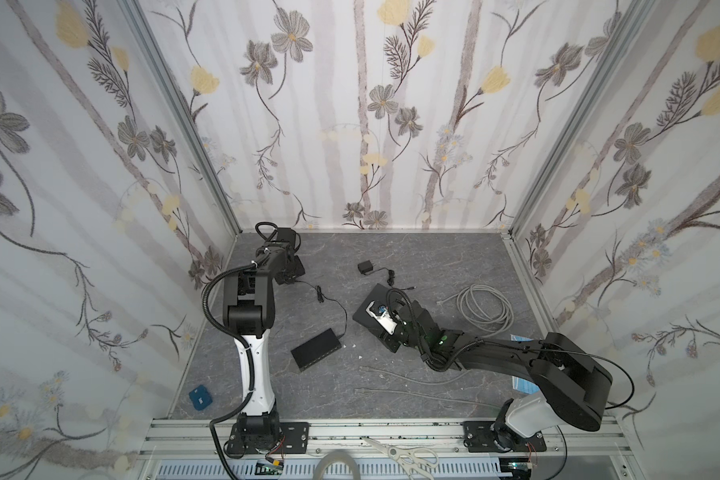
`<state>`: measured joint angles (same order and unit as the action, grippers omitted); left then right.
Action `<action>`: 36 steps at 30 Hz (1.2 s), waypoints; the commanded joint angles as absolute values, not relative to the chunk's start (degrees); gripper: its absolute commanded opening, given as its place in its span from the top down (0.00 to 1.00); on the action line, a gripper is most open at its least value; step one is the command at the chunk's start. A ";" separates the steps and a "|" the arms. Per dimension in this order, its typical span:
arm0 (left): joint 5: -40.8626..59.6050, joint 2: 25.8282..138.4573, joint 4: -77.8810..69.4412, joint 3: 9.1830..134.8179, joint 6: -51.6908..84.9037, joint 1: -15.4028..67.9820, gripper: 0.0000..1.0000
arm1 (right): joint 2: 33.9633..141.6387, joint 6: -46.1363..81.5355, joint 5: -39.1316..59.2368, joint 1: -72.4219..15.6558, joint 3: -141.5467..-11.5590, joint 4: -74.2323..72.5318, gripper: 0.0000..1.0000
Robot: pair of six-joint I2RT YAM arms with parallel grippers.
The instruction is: Insert the plug into the switch port
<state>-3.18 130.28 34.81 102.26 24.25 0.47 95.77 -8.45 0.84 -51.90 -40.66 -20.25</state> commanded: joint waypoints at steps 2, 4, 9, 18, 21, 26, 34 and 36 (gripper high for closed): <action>0.58 135.65 43.46 111.13 26.99 -2.55 0.45 | 95.14 -8.27 -0.31 -51.87 -40.37 -21.40 0.48; 0.66 137.58 45.10 114.71 27.27 -3.65 0.45 | 94.96 -8.33 -0.64 -51.90 -40.32 -21.36 0.48; -1.38 144.36 53.40 127.25 26.41 -5.87 0.45 | 94.79 -8.39 -0.96 -51.87 -39.90 -21.68 0.48; -3.33 146.76 58.46 134.68 27.21 -10.78 0.40 | 95.62 -8.57 -0.40 -51.77 -40.24 -21.57 0.48; -3.76 149.02 61.80 139.34 26.34 -11.90 0.39 | 95.71 -8.61 -0.27 -51.87 -40.25 -21.53 0.48; -3.44 150.62 63.06 142.13 25.40 -12.34 0.38 | 95.91 -8.57 -0.13 -51.84 -40.41 -21.45 0.48; 1.58 149.49 62.86 141.57 26.24 -12.16 0.25 | 95.99 -8.79 -0.18 -51.86 -40.35 -21.45 0.48; 4.11 146.71 61.65 139.96 25.91 -11.35 0.17 | 96.19 -8.77 0.00 -51.85 -40.61 -21.36 0.48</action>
<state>0.73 150.02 61.67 141.05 25.71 -12.01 95.72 -8.64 -0.43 -51.86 -39.99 -20.27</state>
